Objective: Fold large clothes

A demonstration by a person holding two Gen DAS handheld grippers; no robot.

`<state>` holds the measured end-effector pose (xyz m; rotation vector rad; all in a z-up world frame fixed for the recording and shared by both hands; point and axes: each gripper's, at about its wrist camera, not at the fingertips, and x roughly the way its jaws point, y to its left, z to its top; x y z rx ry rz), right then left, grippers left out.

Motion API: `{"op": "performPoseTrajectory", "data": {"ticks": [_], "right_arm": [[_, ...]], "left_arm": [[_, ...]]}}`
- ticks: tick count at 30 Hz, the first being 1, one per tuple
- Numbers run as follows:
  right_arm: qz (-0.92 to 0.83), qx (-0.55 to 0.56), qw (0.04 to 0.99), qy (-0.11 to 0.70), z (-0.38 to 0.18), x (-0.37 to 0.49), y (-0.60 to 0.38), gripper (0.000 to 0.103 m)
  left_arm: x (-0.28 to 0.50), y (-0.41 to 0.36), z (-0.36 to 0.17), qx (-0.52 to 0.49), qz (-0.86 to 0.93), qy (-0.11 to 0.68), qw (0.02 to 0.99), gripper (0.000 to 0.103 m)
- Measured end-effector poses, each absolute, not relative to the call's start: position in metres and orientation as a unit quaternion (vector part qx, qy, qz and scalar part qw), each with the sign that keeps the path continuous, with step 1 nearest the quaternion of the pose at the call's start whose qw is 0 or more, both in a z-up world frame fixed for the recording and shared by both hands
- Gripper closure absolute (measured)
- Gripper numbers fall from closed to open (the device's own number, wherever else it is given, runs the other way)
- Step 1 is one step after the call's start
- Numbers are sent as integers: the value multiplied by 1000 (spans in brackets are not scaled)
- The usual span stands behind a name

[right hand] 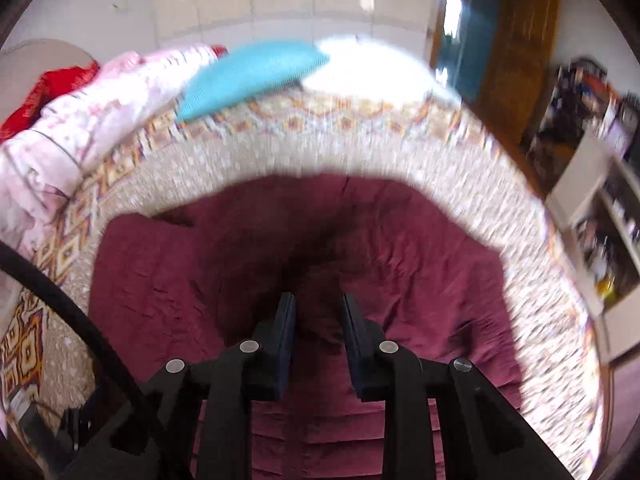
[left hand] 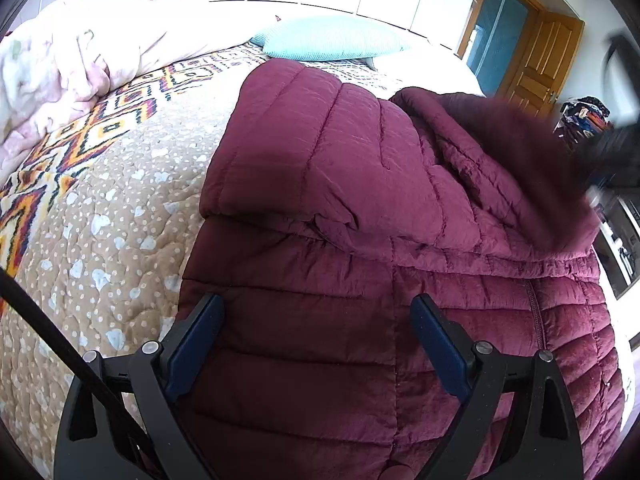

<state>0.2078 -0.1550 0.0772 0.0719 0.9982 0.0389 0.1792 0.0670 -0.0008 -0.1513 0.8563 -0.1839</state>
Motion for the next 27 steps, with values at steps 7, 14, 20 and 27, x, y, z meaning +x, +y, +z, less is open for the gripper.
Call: {"op": "performPoseTrajectory", "data": {"ticks": [7, 14, 20, 27], "right_arm": [[41, -10, 851, 524, 30, 172, -137, 78], [46, 7, 903, 427, 103, 139, -153, 79], [32, 17, 921, 388, 127, 176, -151, 78], [83, 114, 848, 511, 33, 229, -129, 78]], "left_arm": [[181, 63, -3, -57, -81, 420, 902, 10], [182, 69, -2, -69, -86, 418, 902, 10], [182, 67, -2, -66, -84, 419, 902, 10], [183, 67, -3, -63, -84, 420, 901, 10]]}}
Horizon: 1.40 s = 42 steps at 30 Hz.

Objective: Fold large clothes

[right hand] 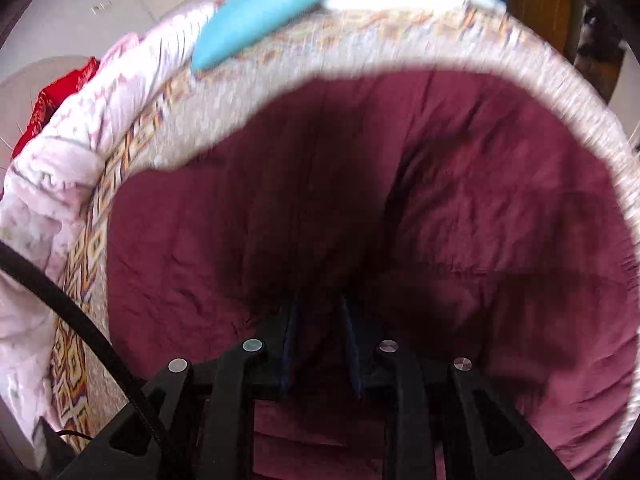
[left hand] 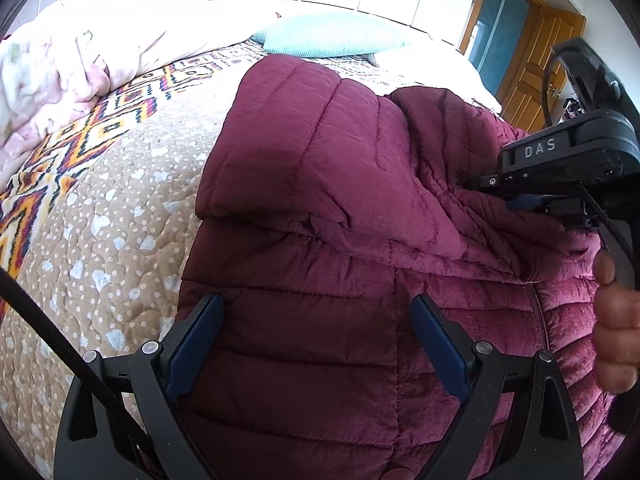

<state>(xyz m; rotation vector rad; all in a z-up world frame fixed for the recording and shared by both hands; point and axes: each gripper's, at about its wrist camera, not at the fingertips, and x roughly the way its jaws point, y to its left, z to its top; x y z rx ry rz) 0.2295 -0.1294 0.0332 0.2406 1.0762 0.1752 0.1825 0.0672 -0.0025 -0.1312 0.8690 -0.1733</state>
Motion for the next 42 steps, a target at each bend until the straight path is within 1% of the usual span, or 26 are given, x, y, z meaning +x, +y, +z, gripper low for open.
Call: {"op": "performPoseTrajectory", "data": {"ticks": [3, 5, 8, 10, 12, 16, 17, 19, 21, 23, 25, 27, 29, 32, 33, 35, 38, 40, 42], "right_arm": [[103, 103, 853, 501, 52, 220, -130, 78], [105, 111, 869, 470, 71, 205, -147, 78], [50, 92, 903, 417, 97, 176, -182, 76], [7, 68, 912, 404, 102, 161, -198, 72], [-22, 53, 906, 420, 88, 159, -211, 72], [-34, 80, 869, 486, 38, 174, -232, 71], [-34, 76, 870, 486, 32, 176, -233, 71], [-41, 45, 873, 484, 36, 175, -224, 69], [-54, -15, 874, 483, 50, 173, -209, 65], [-59, -33, 897, 437, 73, 163, -199, 64], [-36, -9, 916, 400, 93, 156, -190, 54], [2, 18, 915, 403, 98, 161, -179, 54], [31, 19, 903, 429, 85, 175, -159, 54], [32, -31, 878, 477, 45, 196, -131, 53], [25, -45, 881, 470, 43, 199, -126, 52], [24, -44, 886, 460, 55, 195, -128, 52], [42, -10, 899, 436, 80, 172, -152, 51], [35, -7, 906, 422, 91, 152, -167, 46], [20, -7, 912, 410, 95, 121, -180, 44]], "left_arm": [[182, 67, -2, -64, -84, 420, 901, 10], [182, 67, -3, -64, -84, 420, 901, 10], [182, 67, -3, -62, -83, 420, 901, 10], [182, 66, -3, -61, -82, 421, 901, 10], [182, 66, -3, -60, -82, 421, 901, 10], [182, 67, -3, -64, -84, 420, 902, 10], [182, 67, -3, -65, -85, 419, 902, 10], [182, 68, -3, -66, -85, 419, 901, 10], [182, 67, -3, -62, -83, 420, 901, 10], [183, 66, -3, -61, -82, 421, 901, 10], [182, 66, -3, -61, -82, 421, 901, 10], [183, 66, -3, -61, -82, 421, 901, 10], [183, 66, -3, -62, -82, 421, 901, 10], [183, 67, -3, -65, -84, 420, 901, 10], [183, 67, -3, -65, -84, 420, 901, 10], [182, 68, -3, -68, -85, 419, 902, 10], [181, 69, -1, -71, -86, 416, 902, 10], [178, 70, 1, -75, -86, 411, 904, 10], [175, 74, 4, -82, -82, 404, 907, 10]]}}
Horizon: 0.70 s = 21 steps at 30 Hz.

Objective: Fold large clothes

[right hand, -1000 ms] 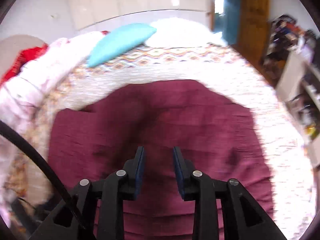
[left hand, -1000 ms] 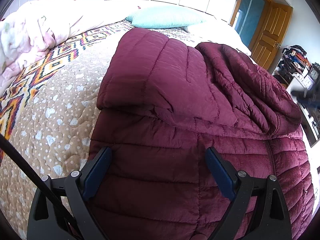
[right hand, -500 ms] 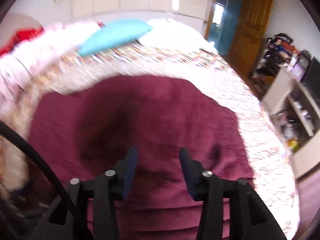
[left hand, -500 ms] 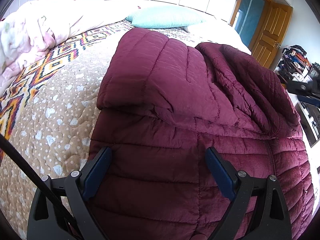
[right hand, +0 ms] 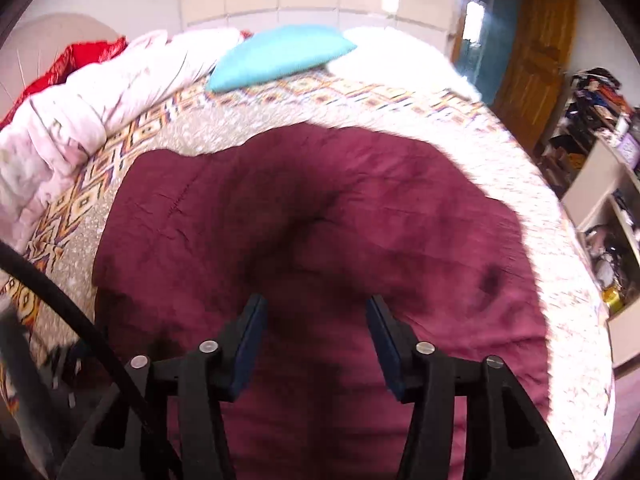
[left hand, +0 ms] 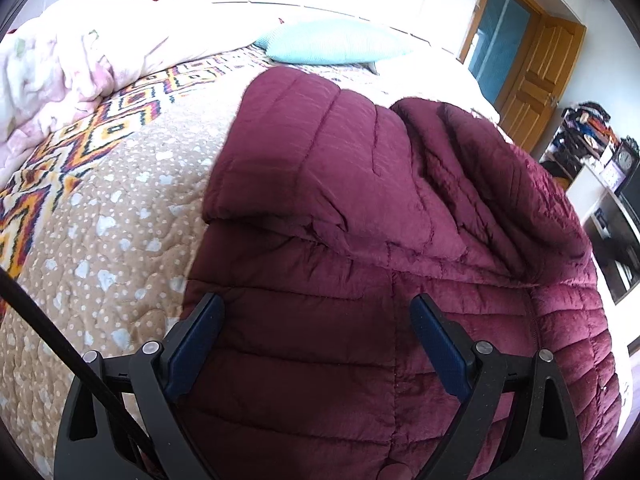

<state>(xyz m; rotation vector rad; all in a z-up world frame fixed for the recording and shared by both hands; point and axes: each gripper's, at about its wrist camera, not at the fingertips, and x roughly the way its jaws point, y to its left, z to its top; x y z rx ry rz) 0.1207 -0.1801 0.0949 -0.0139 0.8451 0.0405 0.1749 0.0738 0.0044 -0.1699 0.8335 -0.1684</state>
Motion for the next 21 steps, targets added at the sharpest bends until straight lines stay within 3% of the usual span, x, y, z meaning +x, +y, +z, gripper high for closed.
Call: {"op": "performPoseTrajectory", "data": {"ticks": [6, 11, 13, 21], "right_arm": [[-30, -46, 919, 389, 88, 15, -205, 36], [-43, -57, 926, 370, 72, -36, -222, 33], [-41, -40, 930, 363, 67, -48, -227, 27], [-29, 14, 942, 334, 55, -84, -235, 27]], "left_arm": [[143, 87, 26, -101, -52, 355, 928, 10], [92, 80, 53, -76, -51, 350, 932, 10], [65, 73, 66, -62, -54, 349, 934, 10], [-31, 42, 121, -48, -55, 286, 956, 10]]}}
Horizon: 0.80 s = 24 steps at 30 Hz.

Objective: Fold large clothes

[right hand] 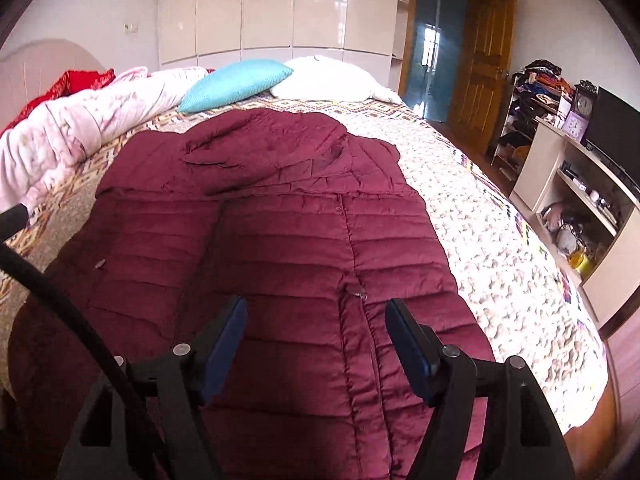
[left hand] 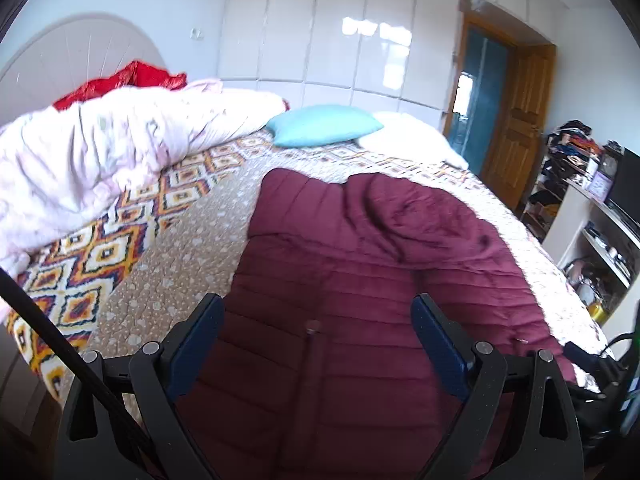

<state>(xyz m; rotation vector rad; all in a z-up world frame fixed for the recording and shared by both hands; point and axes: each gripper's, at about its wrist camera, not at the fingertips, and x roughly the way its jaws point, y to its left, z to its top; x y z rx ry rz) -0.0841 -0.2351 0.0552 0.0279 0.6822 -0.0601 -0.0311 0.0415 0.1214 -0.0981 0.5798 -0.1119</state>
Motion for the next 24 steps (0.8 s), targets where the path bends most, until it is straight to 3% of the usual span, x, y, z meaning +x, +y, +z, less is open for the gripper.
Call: {"op": "performPoseTrajectory", "data": {"ticks": [9, 24], "right_arm": [[-49, 57, 947, 314, 54, -129, -258, 26], [-66, 70, 950, 297, 63, -164, -266, 20]], "left_arm": [[-76, -2, 118, -33, -78, 340, 937, 10], [-120, -17, 123, 1, -106, 342, 934, 10]]}}
